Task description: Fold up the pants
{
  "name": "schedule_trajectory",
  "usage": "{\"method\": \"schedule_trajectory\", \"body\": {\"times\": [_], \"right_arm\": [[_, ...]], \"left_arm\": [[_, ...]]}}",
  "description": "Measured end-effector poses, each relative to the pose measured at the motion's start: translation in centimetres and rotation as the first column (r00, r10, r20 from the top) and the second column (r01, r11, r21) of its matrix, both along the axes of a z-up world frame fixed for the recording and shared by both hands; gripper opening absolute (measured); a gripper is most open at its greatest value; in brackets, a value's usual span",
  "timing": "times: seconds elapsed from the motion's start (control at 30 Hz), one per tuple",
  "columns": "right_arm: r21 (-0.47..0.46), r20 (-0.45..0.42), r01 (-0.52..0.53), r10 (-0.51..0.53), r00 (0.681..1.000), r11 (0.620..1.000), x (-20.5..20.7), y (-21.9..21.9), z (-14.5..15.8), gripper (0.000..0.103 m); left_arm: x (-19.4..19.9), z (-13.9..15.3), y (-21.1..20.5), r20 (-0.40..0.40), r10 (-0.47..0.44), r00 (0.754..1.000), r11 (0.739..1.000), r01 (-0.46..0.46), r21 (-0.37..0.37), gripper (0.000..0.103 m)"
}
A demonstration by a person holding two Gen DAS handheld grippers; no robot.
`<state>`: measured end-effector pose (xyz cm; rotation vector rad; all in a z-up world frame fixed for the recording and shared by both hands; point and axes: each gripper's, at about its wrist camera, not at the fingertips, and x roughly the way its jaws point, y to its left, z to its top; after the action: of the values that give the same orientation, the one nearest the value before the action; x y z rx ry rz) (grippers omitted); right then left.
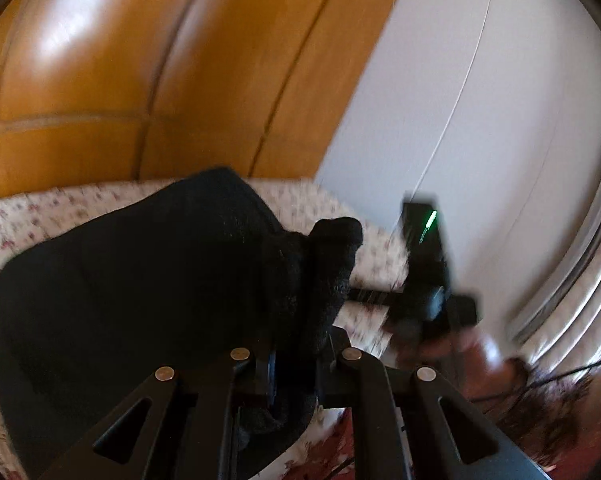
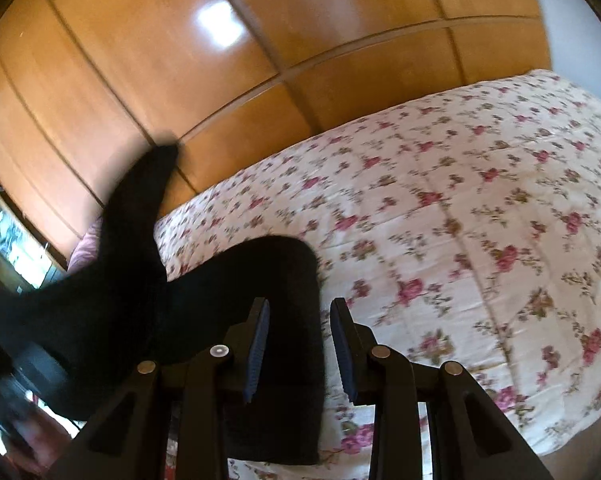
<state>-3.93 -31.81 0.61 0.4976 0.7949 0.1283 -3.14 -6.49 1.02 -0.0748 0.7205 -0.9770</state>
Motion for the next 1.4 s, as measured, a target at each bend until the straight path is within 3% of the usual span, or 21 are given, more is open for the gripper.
{"method": "schedule_trajectory", "body": {"times": [0.2, 0.27, 0.37, 0.43, 0.5, 0.6, 0.67, 0.73, 0.9, 0.97, 1.0, 1.13, 1.17, 1.23, 1.27, 1.4], "right_arm": [[0.045, -0.007, 0.069, -0.069, 0.998, 0.997, -0.3, -2.2, -0.2, 0.032], [0.065, -0.012, 0.075, -0.074, 0.997, 0.995, -0.3, -2.4, -0.3, 0.035], [0.057, -0.002, 0.053, -0.053, 0.999, 0.997, -0.3, -1.7, -0.3, 0.038], [0.035, 0.019, 0.028, -0.028, 0.999, 0.999, -0.3, -0.8, 0.0, 0.038], [-0.014, 0.047, 0.012, -0.011, 0.999, 1.000, -0.4, 0.1, 0.6, 0.038], [-0.113, 0.097, -0.016, 0.027, 0.995, 0.993, -0.7, 2.0, 2.0, 0.038], [-0.164, 0.130, -0.046, 0.067, 0.989, 0.985, -0.8, 3.3, 3.0, 0.038], [-0.214, 0.142, -0.107, 0.139, 0.980, 0.971, -0.3, 5.3, 4.0, 0.038], [-0.334, 0.059, -0.235, 0.268, 0.961, 0.913, 3.4, 10.0, 3.5, 0.038], [-0.377, 0.036, -0.257, 0.291, 0.956, 0.890, 4.7, 11.1, 2.6, 0.038], [-0.439, -0.002, -0.258, 0.286, 0.958, 0.861, 5.8, 11.7, 1.6, 0.035], [-0.532, -0.104, -0.245, 0.225, 0.969, 0.810, 8.0, 11.4, -2.0, 0.035], [-0.523, -0.111, -0.239, 0.212, 0.971, 0.818, 8.2, 10.9, -2.6, 0.037], [-0.427, -0.090, -0.207, 0.187, 0.978, 0.880, 8.4, 9.0, -4.0, 0.038], [-0.403, -0.079, -0.198, 0.181, 0.980, 0.893, 8.3, 8.4, -4.3, 0.038], [-0.377, -0.034, -0.175, 0.175, 0.984, 0.910, 7.3, 7.7, -4.3, 0.038]], "left_arm": [[1.5, -5.3, -3.6, -0.087, -0.003, 0.996, 0.992, 0.014, 0.126, 0.015], [1.7, -6.2, -3.9, -0.100, -0.001, 0.995, 0.989, 0.015, 0.146, 0.022], [0.3, -6.0, -3.5, -0.093, -0.026, 0.995, 0.994, 0.035, 0.100, 0.033], [0.2, -5.5, -2.8, -0.112, -0.064, 0.992, 0.995, 0.072, 0.063, 0.034], [0.3, -4.1, -1.0, -0.112, -0.102, 0.988, 0.995, 0.101, -0.018, 0.034], [0.5, -2.3, 1.8, -0.098, -0.071, 0.993, 0.991, 0.059, -0.123, 0.036], [1.5, -1.2, 3.8, -0.084, 0.000, 0.997, 0.986, -0.014, -0.168, 0.036], [2.5, -0.5, 5.3, -0.062, 0.109, 0.992, 0.984, -0.116, -0.136, 0.036], [9.0, -2.3, 7.1, -0.065, 0.312, 0.948, 0.947, -0.305, 0.098, 0.035], [10.6, -3.9, 6.6, -0.075, 0.349, 0.934, 0.928, -0.334, 0.164, 0.029], [11.5, -4.9, 7.0, -0.101, 0.375, 0.921, 0.917, -0.353, 0.186, 0.022], [12.2, -7.1, 9.7, -0.146, 0.428, 0.892, 0.899, -0.404, 0.170, 0.003], [12.6, -7.5, 9.6, -0.144, 0.432, 0.890, 0.897, -0.407, 0.173, 0.003], [13.0, -8.6, 9.5, -0.134, 0.426, 0.895, 0.901, -0.406, 0.151, 0.003], [12.6, -8.5, 9.6, -0.120, 0.428, 0.896, 0.901, -0.411, 0.139, 0.003], [12.1, -7.8, 9.4, -0.099, 0.433, 0.896, 0.898, -0.419, 0.136, 0.003]]}}
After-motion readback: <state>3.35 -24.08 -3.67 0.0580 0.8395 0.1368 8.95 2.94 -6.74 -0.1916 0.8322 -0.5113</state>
